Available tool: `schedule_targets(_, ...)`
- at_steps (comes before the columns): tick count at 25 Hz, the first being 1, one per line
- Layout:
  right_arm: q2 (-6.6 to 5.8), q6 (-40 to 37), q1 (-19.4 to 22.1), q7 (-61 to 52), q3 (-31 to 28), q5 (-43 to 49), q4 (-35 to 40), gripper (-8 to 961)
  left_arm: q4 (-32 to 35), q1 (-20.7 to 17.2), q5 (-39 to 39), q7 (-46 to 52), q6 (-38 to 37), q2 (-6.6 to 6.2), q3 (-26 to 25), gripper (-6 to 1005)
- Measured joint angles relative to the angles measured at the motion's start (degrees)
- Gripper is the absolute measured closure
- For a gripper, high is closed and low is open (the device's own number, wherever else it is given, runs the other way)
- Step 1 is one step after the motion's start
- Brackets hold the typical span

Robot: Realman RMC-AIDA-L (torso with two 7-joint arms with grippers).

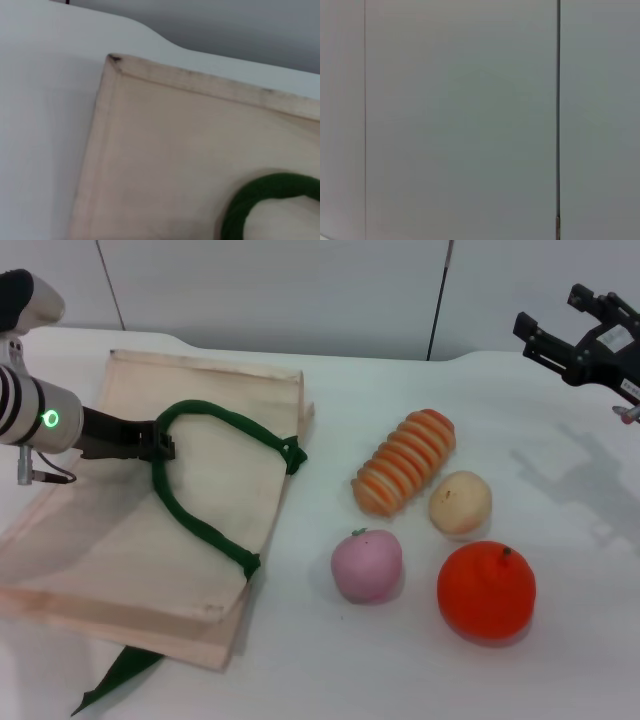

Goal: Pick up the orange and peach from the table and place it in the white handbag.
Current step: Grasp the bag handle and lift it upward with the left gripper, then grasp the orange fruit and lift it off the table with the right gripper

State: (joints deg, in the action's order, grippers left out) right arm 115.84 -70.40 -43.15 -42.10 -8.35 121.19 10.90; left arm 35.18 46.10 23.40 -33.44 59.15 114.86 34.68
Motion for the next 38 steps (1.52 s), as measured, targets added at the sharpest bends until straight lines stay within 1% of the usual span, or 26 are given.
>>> schedule_targets(7,0.0,0.0,0.1,0.0,0.0,0.0,0.0,97,0.3,-0.5,0.0,-0.4,-0.1,0.02,0.0,845)
schedule_targets(13,0.0,0.1,0.2,0.0,0.0,0.0,0.0,105,0.3,-0.8,1.3,-2.8,-0.4,0.12,-0.8,875)
schedule_targets(17,0.0,0.3,0.5,0.0,0.0,0.0,0.0,111,0.8,-2.5,9.5,-7.6,0.2,-0.03,-1.2,875)
schedule_targets(19,0.0,0.3,0.5,0.0,0.0,0.0,0.1,114,1.0,-3.8,15.1,-10.4,1.4,-0.51,-1.2,874)
schedule_targets(24,0.0,0.2,0.6,0.0,0.0,0.0,0.0,121,0.6,-6.4,28.1,-17.7,6.5,-2.45,-1.2,874)
schedule_targets(29,-0.05,-0.9,0.6,-0.4,0.8,0.6,0.1,128,-0.2,-8.8,38.6,-24.2,11.0,-3.48,-1.2,873)
schedule_targets(33,-0.17,-5.9,1.0,-0.9,1.5,3.5,0.8,133,-2.6,-10.2,46.9,-29.7,14.0,-4.59,-1.2,873)
schedule_targets(38,-0.26,-12.5,0.8,-5.1,1.5,9.6,5.1,140,-4.7,-11.1,53.4,-34.3,16.8,-5.35,-1.7,876)
